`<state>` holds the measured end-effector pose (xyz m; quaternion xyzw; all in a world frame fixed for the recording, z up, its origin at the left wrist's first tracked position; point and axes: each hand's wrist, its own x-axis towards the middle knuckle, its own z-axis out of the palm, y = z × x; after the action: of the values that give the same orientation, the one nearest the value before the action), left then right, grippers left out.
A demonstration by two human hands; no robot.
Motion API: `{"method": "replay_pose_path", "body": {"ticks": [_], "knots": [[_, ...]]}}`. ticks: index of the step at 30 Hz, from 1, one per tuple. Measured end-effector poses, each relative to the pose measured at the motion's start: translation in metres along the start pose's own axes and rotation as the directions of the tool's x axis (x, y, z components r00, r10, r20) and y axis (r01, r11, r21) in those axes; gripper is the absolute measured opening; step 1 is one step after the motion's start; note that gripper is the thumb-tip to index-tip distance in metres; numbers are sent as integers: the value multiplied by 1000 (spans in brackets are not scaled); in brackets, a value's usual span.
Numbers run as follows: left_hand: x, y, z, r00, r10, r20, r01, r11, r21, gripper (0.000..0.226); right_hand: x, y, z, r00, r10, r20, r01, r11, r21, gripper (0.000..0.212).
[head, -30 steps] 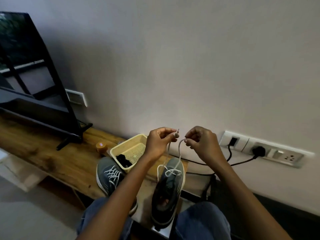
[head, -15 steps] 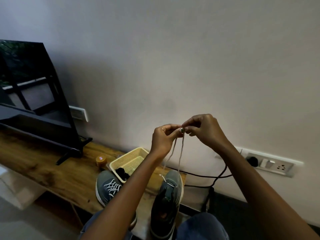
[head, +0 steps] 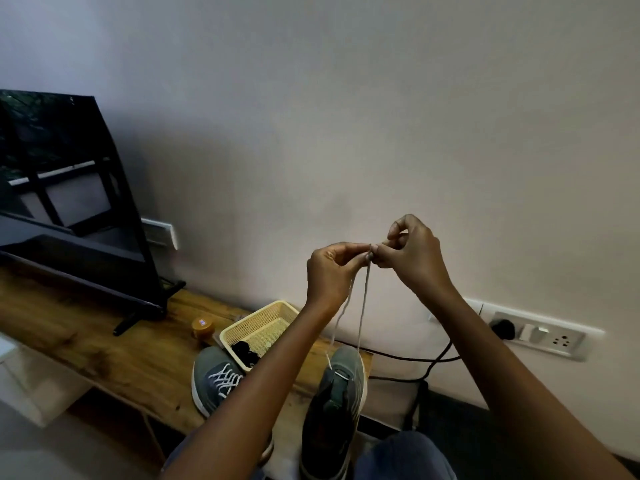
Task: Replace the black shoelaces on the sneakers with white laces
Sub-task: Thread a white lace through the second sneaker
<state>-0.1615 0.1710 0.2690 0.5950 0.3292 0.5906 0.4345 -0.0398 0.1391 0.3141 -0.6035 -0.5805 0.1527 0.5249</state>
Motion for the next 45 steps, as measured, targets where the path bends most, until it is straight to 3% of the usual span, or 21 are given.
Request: {"method": "replay_pose_path", "body": {"ticks": [3, 7, 11, 13, 16, 19, 22, 31, 35, 37, 39, 42, 45], "knots": [[2, 1, 2, 999, 51, -2, -51, 997, 65, 14, 0, 1, 1, 1000, 7, -14, -7, 999, 35, 24], [9, -1, -1, 999, 25, -31, -22, 997, 74, 9, -4, 11, 2, 999, 47, -8, -45, 977, 208, 14], [14, -2, -5, 997, -17, -80, 20, 999, 34, 8, -39, 68, 31, 992, 98, -75, -98, 995, 6, 17], [19, -4, -8, 997, -11, -79, 13, 1000, 26, 8, -68, 101, 57, 989, 120, 86, -106, 982, -154, 15], [25, -4, -9, 997, -1, -79, 2, 1000, 19, 8, -107, 144, 98, 890, 239, 387, -102, 934, -342, 14], [31, -3, -9, 996, 16, -93, -15, 1000, 11, 9, -127, 183, 132, 784, 373, 496, -52, 836, -546, 58], [38, 1, -10, 995, 44, -88, -43, 999, 10, 8, -133, 202, 151, 684, 511, 521, -18, 725, -688, 75], [59, 12, -1, 987, 147, -65, -145, 989, 32, 8, -143, 215, 180, 588, 471, 658, 254, 665, -702, 66], [65, 8, -8, 986, 137, -94, -130, 989, 69, 9, -139, 208, 181, 543, 418, 728, 310, 706, -637, 56], [63, 1, -15, 989, 113, -94, -105, 991, 84, 8, -134, 204, 179, 557, 373, 742, 187, 814, -550, 42], [61, -4, -21, 991, 98, -90, -90, 992, 91, 8, -129, 205, 176, 680, 380, 627, -107, 898, -428, 32], [61, -4, -25, 994, 87, -71, -81, 994, 78, 8, -121, 207, 176, 781, 502, 372, -458, 865, -206, 22], [60, -1, -26, 996, 76, -38, -74, 996, 56, 7, -111, 215, 180, 793, 570, 215, -570, 819, -72, 18]]}}
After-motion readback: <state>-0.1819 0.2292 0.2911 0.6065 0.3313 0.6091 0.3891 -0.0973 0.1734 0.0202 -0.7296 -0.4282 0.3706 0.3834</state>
